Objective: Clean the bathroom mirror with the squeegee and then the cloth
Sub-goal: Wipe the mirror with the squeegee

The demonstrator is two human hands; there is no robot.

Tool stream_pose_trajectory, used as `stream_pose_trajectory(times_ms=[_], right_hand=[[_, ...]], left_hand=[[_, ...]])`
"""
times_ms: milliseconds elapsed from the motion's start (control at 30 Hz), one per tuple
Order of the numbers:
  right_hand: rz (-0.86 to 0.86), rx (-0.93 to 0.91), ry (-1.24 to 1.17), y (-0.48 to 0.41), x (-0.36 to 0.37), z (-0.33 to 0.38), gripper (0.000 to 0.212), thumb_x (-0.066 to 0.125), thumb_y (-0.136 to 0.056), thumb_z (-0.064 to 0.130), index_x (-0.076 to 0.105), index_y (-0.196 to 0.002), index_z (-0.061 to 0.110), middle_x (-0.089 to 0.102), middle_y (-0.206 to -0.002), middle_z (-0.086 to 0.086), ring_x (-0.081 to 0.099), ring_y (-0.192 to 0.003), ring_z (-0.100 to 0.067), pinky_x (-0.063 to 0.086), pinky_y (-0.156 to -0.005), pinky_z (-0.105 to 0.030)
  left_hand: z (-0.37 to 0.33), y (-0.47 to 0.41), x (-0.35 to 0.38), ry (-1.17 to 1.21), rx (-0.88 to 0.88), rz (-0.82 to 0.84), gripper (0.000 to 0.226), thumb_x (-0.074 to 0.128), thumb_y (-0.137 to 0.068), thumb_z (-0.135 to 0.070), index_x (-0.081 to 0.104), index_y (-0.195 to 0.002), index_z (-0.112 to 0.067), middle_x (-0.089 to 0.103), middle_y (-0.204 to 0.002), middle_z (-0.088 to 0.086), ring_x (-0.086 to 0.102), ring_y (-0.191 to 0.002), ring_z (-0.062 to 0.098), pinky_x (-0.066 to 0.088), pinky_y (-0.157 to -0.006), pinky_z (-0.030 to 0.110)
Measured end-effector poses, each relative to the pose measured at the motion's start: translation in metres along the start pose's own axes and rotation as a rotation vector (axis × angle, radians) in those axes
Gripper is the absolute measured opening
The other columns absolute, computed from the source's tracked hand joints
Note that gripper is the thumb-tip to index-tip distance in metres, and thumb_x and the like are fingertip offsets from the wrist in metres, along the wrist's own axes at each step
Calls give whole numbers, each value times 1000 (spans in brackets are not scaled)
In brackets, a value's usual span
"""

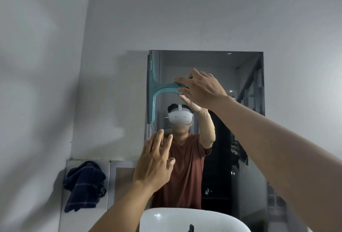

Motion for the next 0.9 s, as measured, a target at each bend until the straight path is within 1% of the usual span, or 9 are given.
stream_pose_trajectory(times_ms=[100,200,300,400,533,667,800,900], right_hand=[[5,-1,15,-2,-2,-3,39,46,-104,44,52,-141,35,56,-111,-7,62,-95,-26,53,-82,-43],[-6,58,4,0,-10,-19,39,45,-105,42,52,-142,33,56,-112,-9,62,-97,-28,53,-84,-44],[9,89,16,9,-14,-36,39,46,-105,40,50,-144,33,56,-112,-9,62,-94,-27,52,-80,-40],[16,114,33,21,-17,-51,40,46,-106,40,49,-145,32,56,-113,-9,63,-94,-27,50,-76,-37],[24,196,55,37,-26,-77,42,45,-105,43,46,-146,35,55,-116,-8,62,-101,-28,49,-78,-37],[35,290,54,58,-38,-106,42,43,-105,45,47,-145,35,54,-116,-7,61,-107,-30,51,-84,-41],[58,359,28,76,-40,-121,39,42,-105,44,47,-143,37,53,-115,-6,61,-104,-30,52,-83,-40],[51,398,16,87,-41,-128,40,42,-105,43,46,-144,38,53,-116,-6,62,-100,-29,52,-83,-39]], left_hand=[[0,-1,-1,-2,4,0,78,63,-88,-47,37,-154,-15,35,-158,19,36,-144,37,39,-116,47],[-1,-1,-4,-12,3,9,78,63,-89,-48,36,-155,-17,34,-159,17,36,-145,35,37,-118,45],[-1,-1,-5,-10,-11,18,79,66,-88,-48,37,-154,-18,35,-158,17,38,-144,35,36,-116,43],[-1,-2,-8,3,-20,30,79,68,-87,-48,38,-154,-18,36,-158,16,39,-143,35,40,-114,44],[-1,-3,-11,-3,-18,41,78,71,-85,-46,42,-151,-17,40,-155,17,42,-141,35,42,-111,42],[0,-7,-15,-1,-5,63,72,68,-87,-44,44,-150,-19,42,-152,16,45,-137,34,50,-105,44],[0,-12,-21,-10,3,75,71,74,-81,-36,49,-145,-18,43,-148,17,47,-132,37,54,-98,48],[-1,-15,-23,-14,5,82,76,78,-78,-33,48,-147,-18,43,-148,19,45,-133,38,53,-101,47]])
Point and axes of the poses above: each hand's wrist, its own y-axis away from the middle knuckle, its own x-axis out of the palm, z = x × y, the point moved 10 cm from there along -y, towards the middle knuckle
